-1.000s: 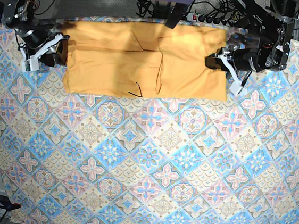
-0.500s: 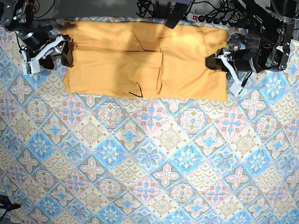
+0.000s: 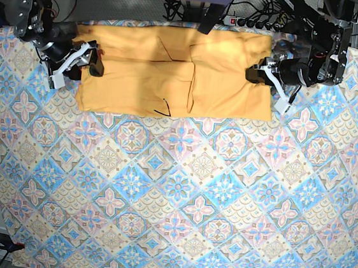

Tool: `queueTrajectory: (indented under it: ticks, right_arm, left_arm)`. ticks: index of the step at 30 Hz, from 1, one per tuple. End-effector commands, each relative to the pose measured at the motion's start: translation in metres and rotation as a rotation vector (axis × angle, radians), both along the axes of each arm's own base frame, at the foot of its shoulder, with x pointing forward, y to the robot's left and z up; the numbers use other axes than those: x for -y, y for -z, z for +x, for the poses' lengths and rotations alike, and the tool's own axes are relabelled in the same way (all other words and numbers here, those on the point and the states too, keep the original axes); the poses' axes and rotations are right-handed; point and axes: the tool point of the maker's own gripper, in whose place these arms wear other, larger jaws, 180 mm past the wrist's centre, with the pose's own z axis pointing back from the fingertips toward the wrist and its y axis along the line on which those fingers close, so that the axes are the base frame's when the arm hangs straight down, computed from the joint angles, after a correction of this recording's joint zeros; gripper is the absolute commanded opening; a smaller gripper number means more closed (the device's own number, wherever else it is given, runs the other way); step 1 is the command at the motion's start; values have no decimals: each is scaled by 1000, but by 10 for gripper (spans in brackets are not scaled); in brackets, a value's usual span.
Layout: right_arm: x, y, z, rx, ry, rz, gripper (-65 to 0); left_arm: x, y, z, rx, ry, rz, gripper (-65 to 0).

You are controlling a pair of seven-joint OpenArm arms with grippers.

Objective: Fold the T-shirt properly
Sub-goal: 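Grasp both ends of the folded shirt with both grippers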

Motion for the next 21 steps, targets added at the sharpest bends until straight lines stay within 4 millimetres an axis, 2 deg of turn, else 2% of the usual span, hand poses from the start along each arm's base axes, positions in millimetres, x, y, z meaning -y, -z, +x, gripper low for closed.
queueTrajectory:
  ticks: [1,7,14,18,21]
  right_arm:
    - [8,-1,3,8,8,-6,-243]
    - [17,11,5,-22,43,1,-243]
    - [25,34,-13,-102,78,10,-241]
    - [26,35,-6,-98,85,14,-241]
    - [30,46,-15,-142,104,20,-241]
  left_arm:
    - [-1,-7,7,32,5,-6,-649]
    - [-1,-7,7,32,5,-6,-649]
    - [-1,-8,8,33,5,-6,-649]
    - [-1,-8,9,35,5,-6,-649]
    - [-1,-8,9,35,5,-6,-649]
